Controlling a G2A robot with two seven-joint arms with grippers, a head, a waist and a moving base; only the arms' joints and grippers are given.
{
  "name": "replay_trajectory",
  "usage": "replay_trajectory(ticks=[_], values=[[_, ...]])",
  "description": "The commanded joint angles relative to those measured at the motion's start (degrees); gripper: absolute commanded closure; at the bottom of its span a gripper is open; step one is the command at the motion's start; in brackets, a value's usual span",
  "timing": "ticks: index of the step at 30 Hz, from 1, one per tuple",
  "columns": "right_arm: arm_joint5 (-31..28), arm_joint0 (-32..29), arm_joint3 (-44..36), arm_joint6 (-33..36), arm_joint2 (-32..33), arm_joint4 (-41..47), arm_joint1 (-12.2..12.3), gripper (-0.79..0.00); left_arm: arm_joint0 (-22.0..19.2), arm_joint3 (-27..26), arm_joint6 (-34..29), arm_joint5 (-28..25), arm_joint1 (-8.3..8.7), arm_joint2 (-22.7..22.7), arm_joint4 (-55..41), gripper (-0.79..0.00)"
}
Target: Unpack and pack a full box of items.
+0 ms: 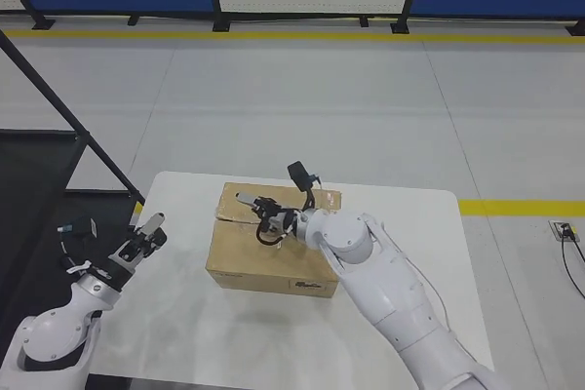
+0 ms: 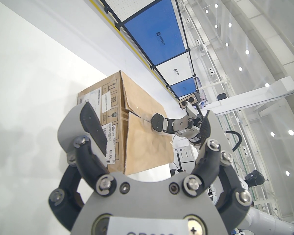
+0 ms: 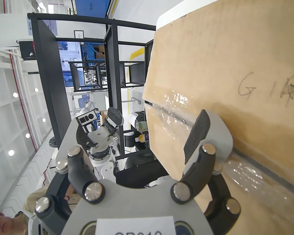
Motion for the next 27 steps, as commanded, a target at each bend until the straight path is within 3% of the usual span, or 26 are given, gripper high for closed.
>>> replay_trajectory(ticks=[1,17,27], values=[[-0.3,1.4,2.5,-0.5,-1.0,1.2,-0.7,-0.785,0.2,0.2,0.0,-0.1,0.04,-0.4,-0.2,-0.785],[-5.9,8.8,17.0,-3.5,-6.7,10.5,-6.9,-0.785,0.5,2.1,-0.8,-1.0,0.27,-2.1,-1.6,-0.785],[-7.9,11.4,22.6,-2.3,-8.7,11.7,-9.6,-0.785,0.0,3.1,-2.0,-1.6,0.42,-2.3,-2.1,-0.785]])
